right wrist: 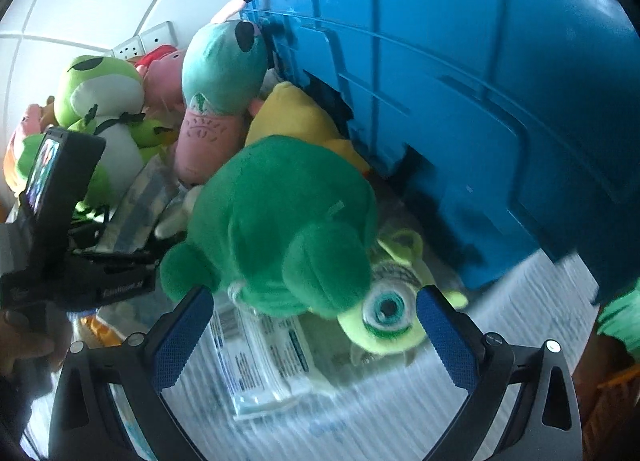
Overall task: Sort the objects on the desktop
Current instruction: 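Close left tool on the clear plastic bag while right tool grasps the green plush turtle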
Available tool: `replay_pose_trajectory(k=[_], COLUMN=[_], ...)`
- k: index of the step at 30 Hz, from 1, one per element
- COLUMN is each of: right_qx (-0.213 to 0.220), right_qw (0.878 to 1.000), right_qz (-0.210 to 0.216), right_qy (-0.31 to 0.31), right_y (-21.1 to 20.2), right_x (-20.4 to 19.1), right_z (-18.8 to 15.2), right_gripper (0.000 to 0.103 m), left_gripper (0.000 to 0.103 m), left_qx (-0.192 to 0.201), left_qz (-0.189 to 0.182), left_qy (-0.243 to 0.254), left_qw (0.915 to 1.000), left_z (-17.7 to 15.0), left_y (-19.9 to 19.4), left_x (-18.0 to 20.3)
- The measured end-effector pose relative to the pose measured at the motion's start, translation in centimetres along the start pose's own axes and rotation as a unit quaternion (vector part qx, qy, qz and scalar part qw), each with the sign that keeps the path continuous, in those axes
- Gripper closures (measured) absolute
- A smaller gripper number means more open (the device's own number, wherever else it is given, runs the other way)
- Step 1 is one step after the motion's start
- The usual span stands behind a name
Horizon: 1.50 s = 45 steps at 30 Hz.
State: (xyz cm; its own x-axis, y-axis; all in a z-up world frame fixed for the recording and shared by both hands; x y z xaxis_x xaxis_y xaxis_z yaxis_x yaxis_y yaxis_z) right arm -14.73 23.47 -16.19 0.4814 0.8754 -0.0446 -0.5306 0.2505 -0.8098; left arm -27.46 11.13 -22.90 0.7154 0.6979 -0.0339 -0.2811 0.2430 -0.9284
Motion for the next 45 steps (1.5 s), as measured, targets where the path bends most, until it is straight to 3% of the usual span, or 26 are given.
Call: replay_pose_trajectory(k=[3, 14, 15, 19, 24, 45], right_qx=[-0.002, -0.034, -0.031, -0.019, -0.015, 0.01], right_qw=[1.0, 0.999, 0.998, 0.997, 0.995, 0.993], right_qz=[-0.008, 0.036, 0.043, 0.053, 0.075, 0.086], right_qy=[0.005, -0.021, -0.027, -0.044, -0.056, -0.077], right_y=[0.8, 3.6, 3.6, 3.0, 2.3, -1.5], right_x=[-0.2, -1.6, -1.8, -2.1, -1.4, 0.0], right_z=[0.8, 0.8, 0.8, 0.6, 0.1, -0.7], right_gripper=[0.021, 0.015, 0.026, 0.043, 0.054, 0.056], left_gripper=[0.058, 0.058, 0.058, 0.058, 0.058, 0.07], left_qx=[0.002, 0.003, 0.003, 0.004, 0.003, 0.033], left_qz=[-0.004, -0.022, -0.022, -0.021, -0.017, -0.026], left_qy=[-0.002, -0.016, -0.018, -0.023, -0.026, -0.054], left_qw=[1.0, 0.9996, 0.9996, 0.9995, 0.9995, 0.9977], left_z=[-0.4, -1.9, -2.1, -2.8, -3.6, -9.2], left_y=[-0.1, -0.8, -0.8, -1.1, -1.4, -5.2], left_x=[0.2, 1.0, 1.1, 1.6, 2.4, 5.9])
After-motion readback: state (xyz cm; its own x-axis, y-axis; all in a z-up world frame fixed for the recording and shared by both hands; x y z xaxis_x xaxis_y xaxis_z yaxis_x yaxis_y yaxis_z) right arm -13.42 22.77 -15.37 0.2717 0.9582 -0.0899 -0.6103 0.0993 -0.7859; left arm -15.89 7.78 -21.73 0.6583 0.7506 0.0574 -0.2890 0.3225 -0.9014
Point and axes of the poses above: each gripper's, at about its wrist camera, not at the fingertips, and y roughly the way its jaws point, x to its right, z to its top, the point moved 5 cm from there along y, roughly the way its jaws point, and after that the axes turned 1 degree about y, right-handed, at the moved point
